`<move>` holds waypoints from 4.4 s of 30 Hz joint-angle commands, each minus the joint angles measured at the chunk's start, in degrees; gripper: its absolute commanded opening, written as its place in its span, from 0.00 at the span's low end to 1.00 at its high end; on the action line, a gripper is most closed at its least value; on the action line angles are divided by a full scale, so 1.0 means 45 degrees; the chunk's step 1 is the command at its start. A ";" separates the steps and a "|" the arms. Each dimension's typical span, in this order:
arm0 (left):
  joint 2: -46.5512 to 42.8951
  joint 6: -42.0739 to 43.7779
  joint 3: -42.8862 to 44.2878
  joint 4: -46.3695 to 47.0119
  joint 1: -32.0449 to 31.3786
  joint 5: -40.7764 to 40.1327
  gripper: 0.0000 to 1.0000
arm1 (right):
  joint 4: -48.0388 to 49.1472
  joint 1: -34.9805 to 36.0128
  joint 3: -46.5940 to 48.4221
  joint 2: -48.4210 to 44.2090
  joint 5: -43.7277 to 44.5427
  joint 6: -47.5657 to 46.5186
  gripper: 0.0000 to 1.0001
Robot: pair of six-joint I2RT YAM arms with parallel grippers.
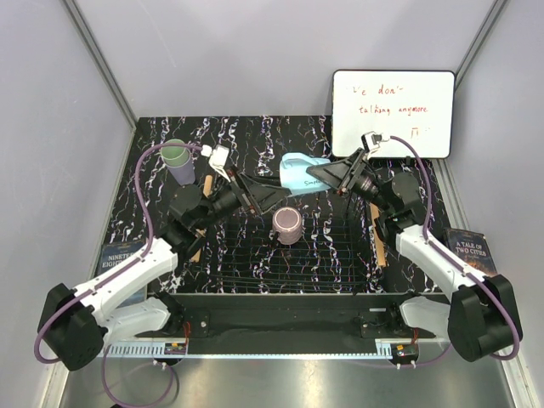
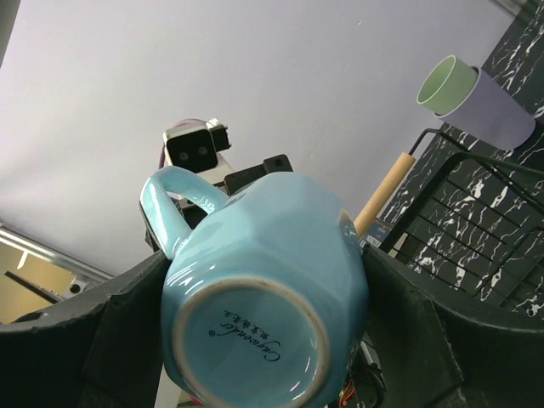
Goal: Unload the cups from the dish rack
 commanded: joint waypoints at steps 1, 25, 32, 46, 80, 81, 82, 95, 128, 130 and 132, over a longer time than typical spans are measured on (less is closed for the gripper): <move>0.0335 -0.0434 0.0777 0.1458 -0.0052 0.0476 0.92 | 0.2445 -0.0038 0.0063 0.0114 -0.0410 0.0847 0.00; 0.1644 -0.0377 0.1364 0.1694 -0.1498 0.1160 0.00 | 0.2916 0.0743 0.0121 0.0916 -0.0742 0.1043 0.00; 0.1451 0.0032 0.1520 0.0425 -0.1595 0.0594 0.00 | 0.0595 0.0841 0.0356 0.0038 -0.1112 -0.0242 0.09; 0.0785 0.1732 0.2690 -0.3402 -0.1654 -0.1711 0.00 | -0.2179 0.0821 0.0180 -0.1271 -0.0781 -0.1845 0.80; 0.1761 0.5463 0.8746 -1.1799 0.1231 -0.6301 0.00 | -1.1692 0.0841 0.2524 -0.4728 0.3066 -0.7355 1.00; 0.1820 0.5501 0.9017 -1.2035 0.1488 -0.6417 0.00 | -1.1732 0.0860 0.2446 -0.4768 0.3086 -0.7394 1.00; 0.1898 0.5656 0.9175 -1.2327 0.1703 -0.6882 0.00 | -1.1791 0.0841 0.2426 -0.4787 0.3125 -0.7433 1.00; 0.2933 0.5716 1.0310 -1.6625 0.5433 -0.9874 0.00 | -1.2065 0.0841 0.2485 -0.4533 0.3223 -0.7629 1.00; 0.6957 0.3842 0.5914 -1.4459 0.8190 -0.5891 0.00 | -1.2182 0.0860 0.2133 -0.3928 0.3281 -0.7257 1.00; 0.7054 0.3783 0.5953 -1.4634 0.8190 -0.5891 0.00 | -1.2201 0.0841 0.2114 -0.3948 0.3320 -0.7257 1.00; 0.7230 0.3705 0.6128 -1.4849 0.8190 -0.6027 0.00 | -1.2201 0.0841 0.2075 -0.3909 0.3398 -0.7257 1.00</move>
